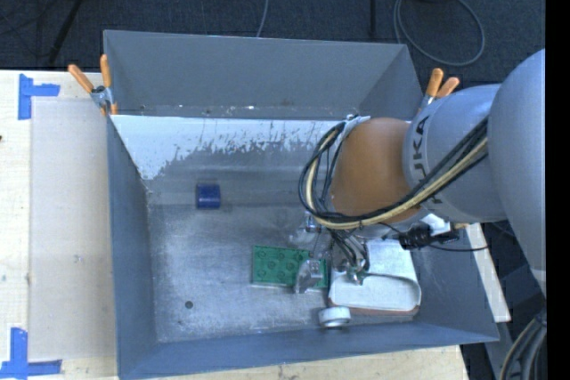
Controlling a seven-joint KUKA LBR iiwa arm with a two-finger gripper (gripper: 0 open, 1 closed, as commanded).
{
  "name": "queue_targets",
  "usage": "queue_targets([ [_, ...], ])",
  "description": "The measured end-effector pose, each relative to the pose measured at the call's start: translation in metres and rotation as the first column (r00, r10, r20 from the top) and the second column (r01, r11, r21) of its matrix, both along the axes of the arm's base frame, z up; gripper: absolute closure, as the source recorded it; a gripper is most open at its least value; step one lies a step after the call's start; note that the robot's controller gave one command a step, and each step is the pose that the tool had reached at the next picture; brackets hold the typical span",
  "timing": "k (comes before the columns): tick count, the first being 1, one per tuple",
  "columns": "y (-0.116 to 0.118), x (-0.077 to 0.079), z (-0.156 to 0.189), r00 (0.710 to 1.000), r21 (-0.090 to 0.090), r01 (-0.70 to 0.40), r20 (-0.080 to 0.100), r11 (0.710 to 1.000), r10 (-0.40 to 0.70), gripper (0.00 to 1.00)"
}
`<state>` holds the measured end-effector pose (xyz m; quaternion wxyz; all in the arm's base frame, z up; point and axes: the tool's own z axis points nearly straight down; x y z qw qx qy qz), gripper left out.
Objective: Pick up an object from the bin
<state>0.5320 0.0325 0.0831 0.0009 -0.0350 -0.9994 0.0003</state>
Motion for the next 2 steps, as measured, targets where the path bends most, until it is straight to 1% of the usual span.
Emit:
queue_targets([
  [1, 0.025, -0.017, 0.104, 1.0, 0.002, -0.016, 0.008, 1.0, 0.016, 1.0],
  [2, 0.035, 0.007, 0.168, 0.97, 0.0, -0.245, 0.006, 0.97, 0.245, 1.0],
])
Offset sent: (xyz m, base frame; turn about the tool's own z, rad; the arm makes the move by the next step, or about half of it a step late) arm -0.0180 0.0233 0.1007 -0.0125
